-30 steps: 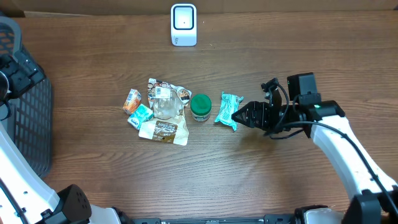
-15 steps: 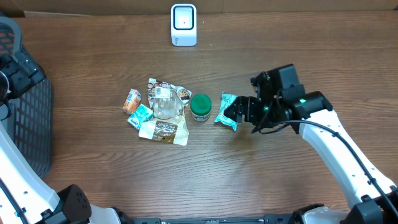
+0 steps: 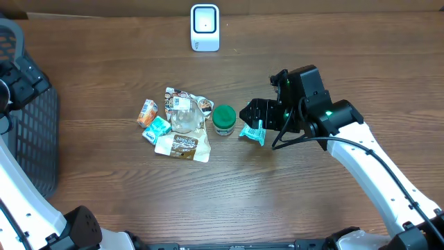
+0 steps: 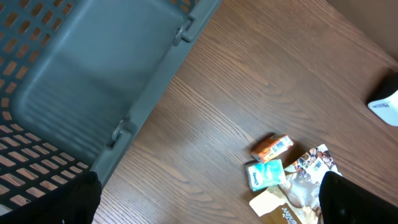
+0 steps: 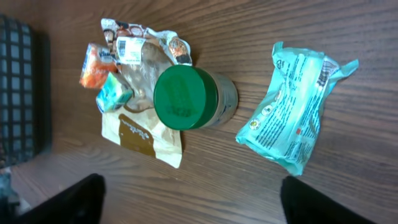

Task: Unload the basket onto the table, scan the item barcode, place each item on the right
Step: 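Move the right gripper left toward the teal tissue pack, then lower the right gripper onto the teal tissue pack and grasp it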

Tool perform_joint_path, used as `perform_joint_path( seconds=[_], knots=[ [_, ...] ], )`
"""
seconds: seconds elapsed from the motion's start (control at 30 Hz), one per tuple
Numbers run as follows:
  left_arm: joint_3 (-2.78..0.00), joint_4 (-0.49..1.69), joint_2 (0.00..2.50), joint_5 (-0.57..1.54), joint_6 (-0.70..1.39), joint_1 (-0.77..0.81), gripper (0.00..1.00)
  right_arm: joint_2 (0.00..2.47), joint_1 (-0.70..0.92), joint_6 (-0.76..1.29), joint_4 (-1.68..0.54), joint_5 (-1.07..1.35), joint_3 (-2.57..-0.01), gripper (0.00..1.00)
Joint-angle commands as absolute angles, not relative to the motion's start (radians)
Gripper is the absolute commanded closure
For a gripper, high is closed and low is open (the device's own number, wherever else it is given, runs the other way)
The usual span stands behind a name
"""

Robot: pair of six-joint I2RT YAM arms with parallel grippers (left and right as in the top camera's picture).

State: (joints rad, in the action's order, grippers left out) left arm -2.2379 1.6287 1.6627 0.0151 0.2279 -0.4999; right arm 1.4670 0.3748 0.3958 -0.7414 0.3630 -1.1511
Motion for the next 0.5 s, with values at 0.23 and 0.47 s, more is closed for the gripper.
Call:
perform_joint_path(
  seconds=[0.23,0.47],
  knots=[
    [-2.251,1.629,1.666,0.019,0.205,-0.504,0.0,1.629,0.429,0.677,-0.69,0.239,-1.172,0.63],
    [-2.251,1.629,1.666,0.019,0.205,-0.504,0.01,1.731,0.429,0.821,-0.602,0.217,-1.172,0.76]
  ],
)
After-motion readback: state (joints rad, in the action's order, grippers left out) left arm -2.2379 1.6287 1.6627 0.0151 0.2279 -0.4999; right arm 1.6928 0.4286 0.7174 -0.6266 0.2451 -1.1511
